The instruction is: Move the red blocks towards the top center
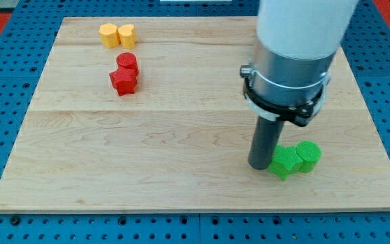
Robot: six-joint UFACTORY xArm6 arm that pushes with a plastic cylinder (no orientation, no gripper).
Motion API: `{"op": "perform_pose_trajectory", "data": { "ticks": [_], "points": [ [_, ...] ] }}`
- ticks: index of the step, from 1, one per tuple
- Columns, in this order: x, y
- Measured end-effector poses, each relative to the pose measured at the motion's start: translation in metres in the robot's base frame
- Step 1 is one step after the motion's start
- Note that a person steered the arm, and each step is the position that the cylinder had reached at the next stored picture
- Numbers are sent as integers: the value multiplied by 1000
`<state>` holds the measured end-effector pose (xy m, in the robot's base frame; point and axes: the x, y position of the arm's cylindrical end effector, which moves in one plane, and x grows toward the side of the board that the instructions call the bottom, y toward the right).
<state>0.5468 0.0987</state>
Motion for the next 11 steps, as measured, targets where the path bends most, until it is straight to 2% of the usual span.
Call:
{"op": "perform_pose_trajectory", "data": {
  "ticks": [5, 8, 11],
  "points": [
    [-66, 11],
    [-76, -144],
    [-121, -218]
  ]
}}
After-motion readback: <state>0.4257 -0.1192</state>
